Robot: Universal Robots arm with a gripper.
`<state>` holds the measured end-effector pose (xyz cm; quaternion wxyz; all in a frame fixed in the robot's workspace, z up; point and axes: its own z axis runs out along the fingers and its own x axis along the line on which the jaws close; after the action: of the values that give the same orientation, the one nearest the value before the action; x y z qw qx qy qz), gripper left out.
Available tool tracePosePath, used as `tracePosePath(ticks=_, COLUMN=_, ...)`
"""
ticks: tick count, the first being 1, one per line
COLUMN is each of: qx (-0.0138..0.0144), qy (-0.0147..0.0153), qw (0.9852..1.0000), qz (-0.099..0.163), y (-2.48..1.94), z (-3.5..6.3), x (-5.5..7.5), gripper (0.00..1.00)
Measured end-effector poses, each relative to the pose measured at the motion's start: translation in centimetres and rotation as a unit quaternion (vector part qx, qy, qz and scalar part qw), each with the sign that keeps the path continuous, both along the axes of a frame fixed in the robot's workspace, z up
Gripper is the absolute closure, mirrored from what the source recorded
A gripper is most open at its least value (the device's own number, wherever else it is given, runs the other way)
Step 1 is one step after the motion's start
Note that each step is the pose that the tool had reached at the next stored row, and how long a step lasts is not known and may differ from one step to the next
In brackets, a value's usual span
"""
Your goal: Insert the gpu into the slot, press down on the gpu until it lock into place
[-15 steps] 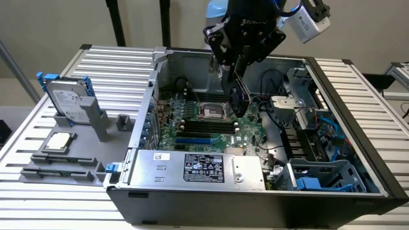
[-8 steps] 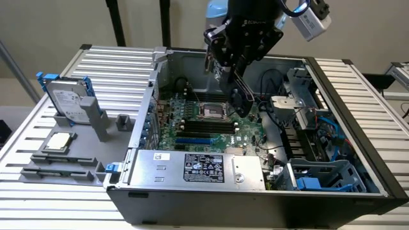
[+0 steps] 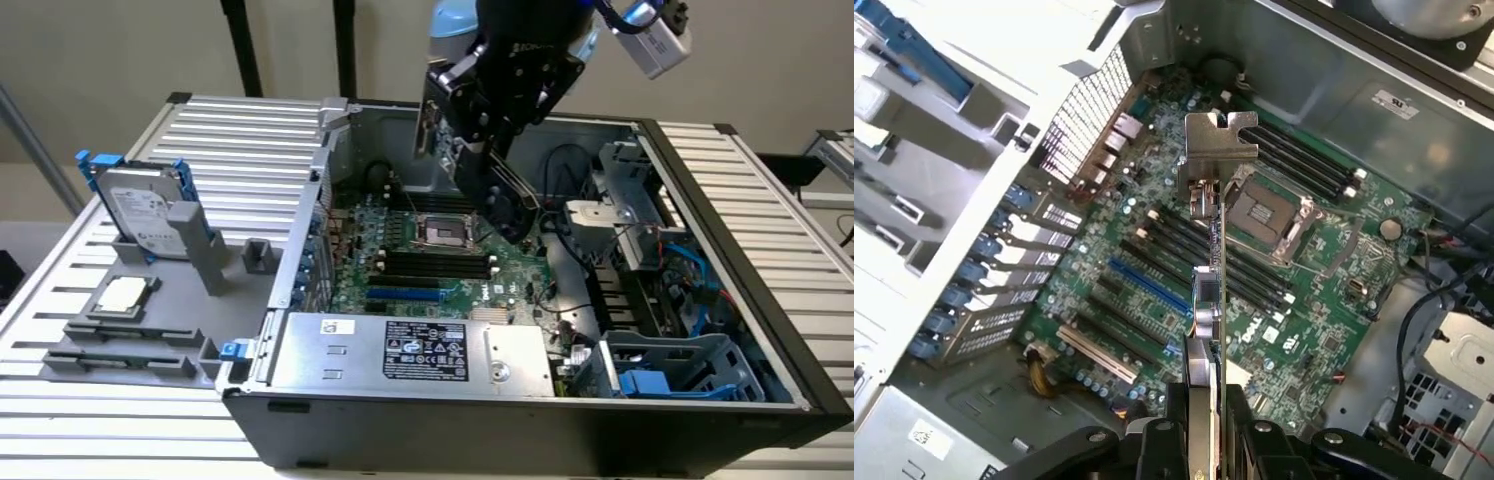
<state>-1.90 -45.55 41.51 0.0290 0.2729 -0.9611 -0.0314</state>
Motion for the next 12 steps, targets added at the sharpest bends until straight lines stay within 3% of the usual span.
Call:
tracePosePath(ticks=6, qx=0.0000, qy=-0.0002, qw=0.9985, qz=0.054, y=0.00, z=0.00, x=0.00, gripper=0.74)
tracePosePath(ticks=12, qx=0.0000, qy=-0.0009, qw=0.9940, qz=0.109, y=0.00, z=0.00, x=0.01, gripper=0.74)
